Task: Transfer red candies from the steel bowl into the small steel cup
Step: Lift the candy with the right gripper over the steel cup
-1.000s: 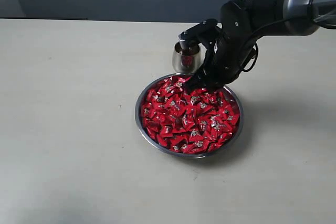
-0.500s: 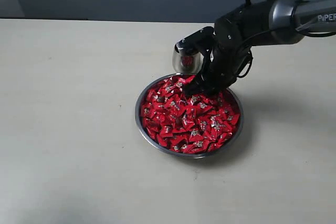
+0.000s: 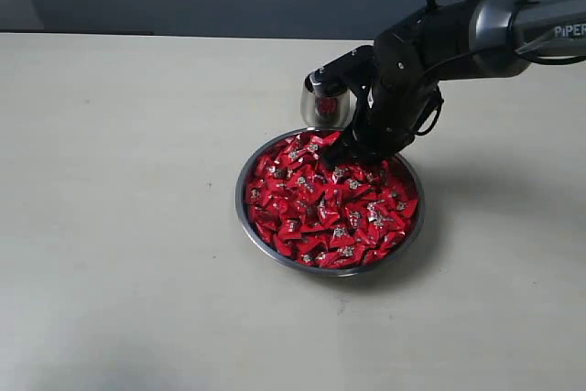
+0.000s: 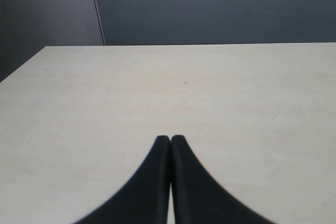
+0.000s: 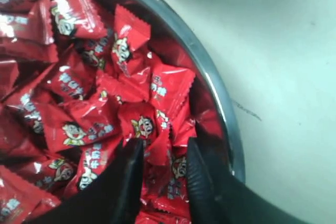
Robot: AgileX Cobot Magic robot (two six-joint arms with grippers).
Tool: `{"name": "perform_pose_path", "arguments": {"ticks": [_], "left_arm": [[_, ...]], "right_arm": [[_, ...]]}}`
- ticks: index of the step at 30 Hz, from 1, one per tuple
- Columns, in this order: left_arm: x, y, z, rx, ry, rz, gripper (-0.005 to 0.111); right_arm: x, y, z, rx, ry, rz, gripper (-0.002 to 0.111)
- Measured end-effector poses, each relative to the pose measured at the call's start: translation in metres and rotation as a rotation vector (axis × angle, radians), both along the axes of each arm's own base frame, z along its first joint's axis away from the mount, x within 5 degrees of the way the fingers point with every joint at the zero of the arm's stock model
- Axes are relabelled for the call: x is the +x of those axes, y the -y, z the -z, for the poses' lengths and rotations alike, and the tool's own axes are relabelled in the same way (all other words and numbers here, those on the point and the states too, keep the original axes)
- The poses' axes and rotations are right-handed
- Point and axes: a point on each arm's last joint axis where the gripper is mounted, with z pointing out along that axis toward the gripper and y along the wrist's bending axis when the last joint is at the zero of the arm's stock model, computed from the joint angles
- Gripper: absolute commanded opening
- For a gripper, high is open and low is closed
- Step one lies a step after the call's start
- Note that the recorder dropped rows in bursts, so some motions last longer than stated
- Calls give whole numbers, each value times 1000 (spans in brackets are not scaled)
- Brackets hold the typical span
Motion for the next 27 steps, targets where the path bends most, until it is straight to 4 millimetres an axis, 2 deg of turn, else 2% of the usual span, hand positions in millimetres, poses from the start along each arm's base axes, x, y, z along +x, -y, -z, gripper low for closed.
{"name": "perform_pose_path", "arguments": {"ticks": [8, 13, 15, 16, 21, 23, 27], "left_arm": [[0, 0, 0, 0, 0, 0, 0], [0, 0, 0, 0, 0, 0, 0], [0, 0, 0, 0, 0, 0, 0], [0, 0, 0, 0, 0, 0, 0], [0, 0, 0, 0, 0, 0, 0], [0, 0, 0, 0, 0, 0, 0], [0, 0, 0, 0, 0, 0, 0]], "right_arm": [[-1, -1, 15, -15, -48, 16, 29], [-1, 0, 15, -16, -50, 16, 28], [-1, 0, 15, -16, -50, 16, 14], [-1, 0, 15, -17, -51, 16, 0], [-2, 0, 15, -19, -53, 17, -1], [-2, 0, 11, -15, -47, 17, -1], [-3, 1, -18, 32, 14, 16, -1]]}}
